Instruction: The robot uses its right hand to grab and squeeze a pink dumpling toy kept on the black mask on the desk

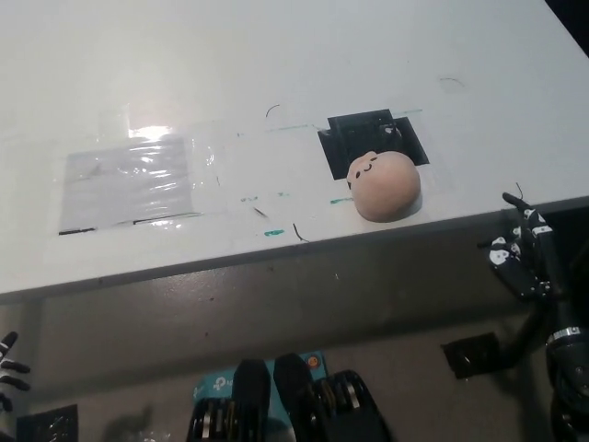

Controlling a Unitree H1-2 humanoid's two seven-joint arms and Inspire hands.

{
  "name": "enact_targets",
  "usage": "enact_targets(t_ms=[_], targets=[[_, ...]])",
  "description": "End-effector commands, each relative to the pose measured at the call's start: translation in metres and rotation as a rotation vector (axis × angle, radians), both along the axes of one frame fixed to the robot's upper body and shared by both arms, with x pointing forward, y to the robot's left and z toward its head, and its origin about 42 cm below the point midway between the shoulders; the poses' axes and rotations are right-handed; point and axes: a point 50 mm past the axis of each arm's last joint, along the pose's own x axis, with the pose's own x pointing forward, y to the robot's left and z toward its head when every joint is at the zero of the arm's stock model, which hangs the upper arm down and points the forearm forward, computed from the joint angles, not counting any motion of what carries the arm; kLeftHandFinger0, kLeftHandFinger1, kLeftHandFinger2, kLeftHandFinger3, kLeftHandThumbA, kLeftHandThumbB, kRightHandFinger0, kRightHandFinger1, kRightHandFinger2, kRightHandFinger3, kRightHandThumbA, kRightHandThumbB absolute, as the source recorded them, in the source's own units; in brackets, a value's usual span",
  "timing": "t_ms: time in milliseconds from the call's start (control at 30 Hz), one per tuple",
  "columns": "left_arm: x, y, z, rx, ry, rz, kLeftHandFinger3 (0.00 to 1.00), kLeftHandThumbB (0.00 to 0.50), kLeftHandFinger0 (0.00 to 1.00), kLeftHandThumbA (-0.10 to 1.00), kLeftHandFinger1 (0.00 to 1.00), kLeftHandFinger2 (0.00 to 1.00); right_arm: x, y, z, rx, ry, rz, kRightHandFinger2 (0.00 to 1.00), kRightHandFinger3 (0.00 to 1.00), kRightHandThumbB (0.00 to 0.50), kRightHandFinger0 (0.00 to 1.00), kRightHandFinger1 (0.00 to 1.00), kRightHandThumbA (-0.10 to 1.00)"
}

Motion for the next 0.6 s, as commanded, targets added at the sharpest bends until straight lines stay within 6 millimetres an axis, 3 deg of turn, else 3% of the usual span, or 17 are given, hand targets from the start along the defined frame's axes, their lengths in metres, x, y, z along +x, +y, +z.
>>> enact_targets(t_ms=[0, 67, 100, 133, 167, 233, 333, 400, 467, 500, 533, 567], targets=[[0.009, 0.008, 0.016, -0.003, -0.036, -0.001, 0.38, 0.485, 0.00, 0.81, 0.18, 0.33, 0.018, 0.008, 0.047, -0.044, -0.129, 0.033, 0.41, 0.92, 0.093, 0.04, 0.13, -0.10], [0.008, 0.009, 0.016, -0.002, -0.036, -0.004, 0.38, 0.493, 0.00, 0.81, 0.18, 0.33, 0.025, 0.015, 0.067, -0.062, -0.175, 0.061, 0.41, 0.92, 0.087, 0.05, 0.13, -0.10], [0.007, 0.008, 0.016, -0.005, -0.036, 0.000, 0.38, 0.476, 0.01, 0.81, 0.19, 0.34, 0.028, 0.019, 0.075, -0.068, -0.188, 0.073, 0.43, 0.94, 0.079, 0.10, 0.17, -0.10], [0.007, 0.007, 0.017, -0.008, -0.036, 0.001, 0.39, 0.493, 0.01, 0.81, 0.19, 0.34, 0.034, 0.025, 0.092, -0.095, -0.227, 0.093, 0.44, 0.95, 0.083, 0.12, 0.19, -0.10], [0.007, 0.007, 0.016, -0.009, -0.036, 0.001, 0.39, 0.498, 0.01, 0.81, 0.19, 0.34, 0.035, 0.026, 0.095, -0.103, -0.234, 0.095, 0.44, 0.95, 0.085, 0.12, 0.19, -0.10], [0.007, 0.007, 0.016, -0.010, -0.038, 0.006, 0.39, 0.500, 0.00, 0.80, 0.18, 0.34, 0.042, 0.034, 0.109, -0.131, -0.275, 0.111, 0.62, 0.99, 0.104, 0.16, 0.26, -0.10], [0.007, 0.007, 0.016, 0.003, -0.031, 0.006, 0.40, 0.482, 0.01, 0.81, 0.19, 0.34, 0.051, 0.047, 0.124, -0.151, -0.304, 0.135, 1.00, 1.00, 0.152, 0.25, 0.38, -0.10], [0.007, 0.008, 0.014, 0.007, -0.032, -0.001, 0.42, 0.486, 0.01, 0.83, 0.20, 0.34, 0.057, 0.055, 0.133, -0.221, -0.295, 0.160, 1.00, 1.00, 0.178, 0.31, 0.49, 0.01], [0.007, 0.009, 0.015, 0.008, -0.031, 0.000, 0.42, 0.494, 0.00, 0.82, 0.19, 0.34, 0.059, 0.060, 0.134, -0.238, -0.299, 0.178, 1.00, 1.00, 0.185, 0.35, 0.54, 0.02], [0.007, 0.009, 0.015, 0.004, -0.030, 0.003, 0.42, 0.499, 0.00, 0.81, 0.18, 0.34, 0.060, 0.063, 0.135, -0.257, -0.299, 0.187, 0.97, 1.00, 0.185, 0.47, 0.64, 0.07], [0.007, 0.009, 0.015, -0.003, -0.030, 0.007, 0.42, 0.497, 0.00, 0.79, 0.19, 0.34, 0.063, 0.069, 0.138, -0.287, -0.299, 0.206, 1.00, 1.00, 0.217, 0.79, 0.92, 0.15], [0.008, 0.010, 0.015, 0.001, -0.027, 0.007, 0.43, 0.497, 0.01, 0.81, 0.19, 0.34, 0.065, 0.073, 0.139, -0.307, -0.295, 0.222, 1.00, 1.00, 0.230, 0.90, 1.00, 0.18]])
